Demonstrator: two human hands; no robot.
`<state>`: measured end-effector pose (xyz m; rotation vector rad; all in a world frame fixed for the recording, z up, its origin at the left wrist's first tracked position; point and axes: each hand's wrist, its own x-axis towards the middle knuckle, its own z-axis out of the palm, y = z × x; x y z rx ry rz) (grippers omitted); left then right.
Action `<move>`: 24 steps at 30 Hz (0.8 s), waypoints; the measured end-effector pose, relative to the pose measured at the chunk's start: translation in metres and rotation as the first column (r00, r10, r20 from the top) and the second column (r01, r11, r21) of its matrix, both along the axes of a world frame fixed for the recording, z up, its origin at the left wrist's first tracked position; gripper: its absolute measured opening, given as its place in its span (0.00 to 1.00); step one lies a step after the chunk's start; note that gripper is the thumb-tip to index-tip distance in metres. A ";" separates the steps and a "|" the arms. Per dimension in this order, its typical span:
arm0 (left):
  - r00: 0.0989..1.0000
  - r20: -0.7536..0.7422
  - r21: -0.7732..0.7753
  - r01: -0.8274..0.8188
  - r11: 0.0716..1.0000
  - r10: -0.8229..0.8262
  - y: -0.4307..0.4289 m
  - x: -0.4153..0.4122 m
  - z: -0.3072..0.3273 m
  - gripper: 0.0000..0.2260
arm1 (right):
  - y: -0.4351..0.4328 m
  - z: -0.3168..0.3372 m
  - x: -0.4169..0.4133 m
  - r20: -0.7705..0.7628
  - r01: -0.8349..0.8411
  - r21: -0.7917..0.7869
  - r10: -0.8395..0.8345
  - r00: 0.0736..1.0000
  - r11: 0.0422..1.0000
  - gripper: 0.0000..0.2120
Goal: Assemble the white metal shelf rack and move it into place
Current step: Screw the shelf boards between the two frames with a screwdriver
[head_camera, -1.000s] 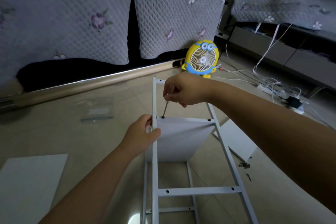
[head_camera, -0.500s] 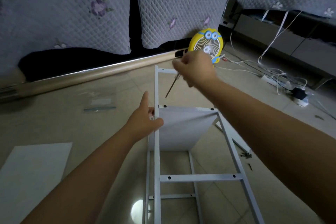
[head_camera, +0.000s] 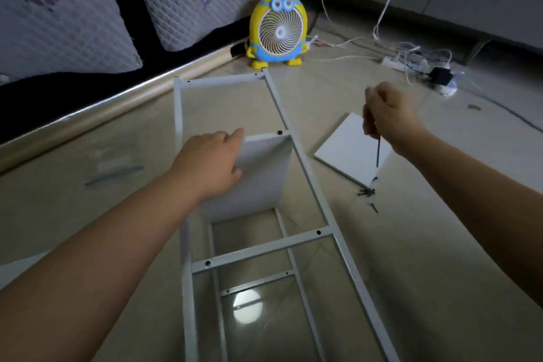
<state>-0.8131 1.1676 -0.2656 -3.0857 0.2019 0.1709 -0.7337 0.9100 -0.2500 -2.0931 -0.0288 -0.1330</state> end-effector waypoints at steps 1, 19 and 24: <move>1.000 0.018 0.000 0.005 1.000 -0.005 -0.010 0.005 0.002 0.26 | -0.010 -0.011 0.000 -0.028 -0.004 -0.064 0.002 1.000 0.998 0.14; 0.999 0.042 0.193 0.018 0.981 -0.027 -0.099 0.055 -0.007 0.13 | -0.130 -0.226 -0.023 -0.569 -0.199 -0.631 -0.273 0.776 0.750 0.10; 0.994 -0.092 0.290 0.082 0.953 -0.058 -0.105 0.061 0.002 0.10 | -0.124 -0.252 -0.019 -0.476 -0.150 -0.697 -0.296 0.828 0.701 0.14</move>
